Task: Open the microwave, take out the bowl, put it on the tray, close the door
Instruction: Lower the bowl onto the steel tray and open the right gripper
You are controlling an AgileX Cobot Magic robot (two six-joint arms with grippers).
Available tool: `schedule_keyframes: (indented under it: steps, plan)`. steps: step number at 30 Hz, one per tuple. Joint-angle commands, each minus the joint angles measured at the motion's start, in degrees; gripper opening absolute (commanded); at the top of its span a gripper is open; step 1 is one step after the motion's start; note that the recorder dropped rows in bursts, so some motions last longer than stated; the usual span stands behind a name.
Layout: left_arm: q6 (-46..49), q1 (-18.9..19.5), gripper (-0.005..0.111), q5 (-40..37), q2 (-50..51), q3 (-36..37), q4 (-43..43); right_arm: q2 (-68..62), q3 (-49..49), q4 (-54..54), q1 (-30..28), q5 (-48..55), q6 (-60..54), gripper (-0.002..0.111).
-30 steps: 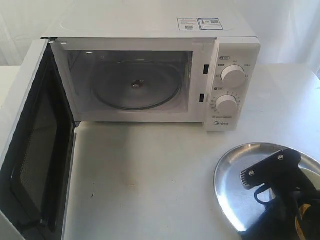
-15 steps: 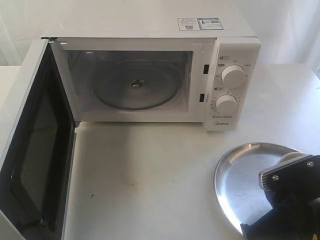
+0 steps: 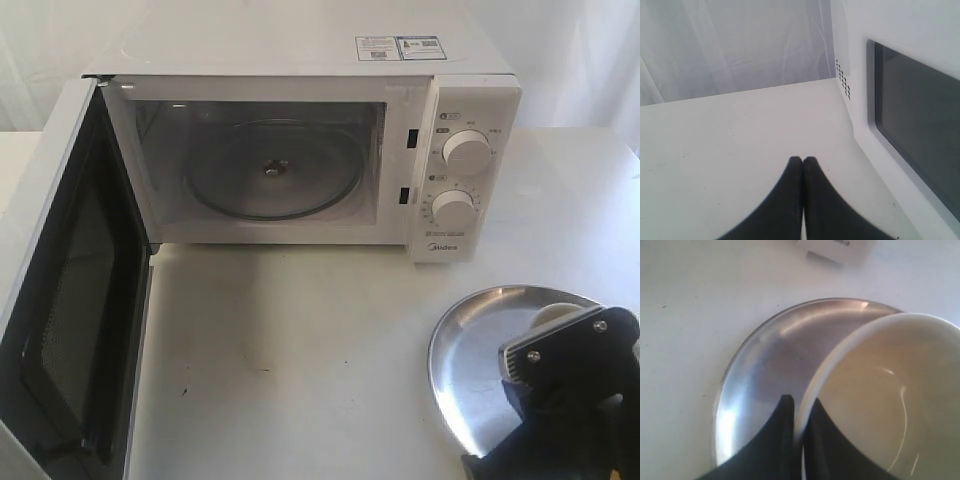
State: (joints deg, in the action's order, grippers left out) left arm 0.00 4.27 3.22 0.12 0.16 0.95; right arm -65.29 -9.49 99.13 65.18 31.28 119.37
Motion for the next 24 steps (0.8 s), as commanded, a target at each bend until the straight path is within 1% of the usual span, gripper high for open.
schedule_keyframes:
  steps: [1, 9, 15, 23, 24]
  plan:
    - [0.0, -0.07, 0.0, 0.3, -0.12, -0.16, -0.45, -1.92, -0.05, 0.82, 0.08, -0.9, 0.52, 0.0]
    - [0.0, -0.07, 0.0, 0.3, -0.12, -0.16, -0.45, -11.42, 0.19, -0.99, -0.18, 8.59, 0.77, 0.0]
    - [0.0, -0.07, 0.0, 0.3, -0.12, -0.16, -0.45, -14.59, -0.42, -0.81, -0.18, 8.43, 0.77, 0.0]
    - [0.0, -0.07, 0.0, 0.3, -0.12, -0.16, -0.45, -14.74, -1.6, -0.39, -0.18, 9.39, 0.77, 0.0]
    - [0.0, -0.07, 0.0, 0.3, -0.12, -0.16, -0.45, -14.74, -1.69, -0.3, -0.18, 9.26, 0.77, 0.003]
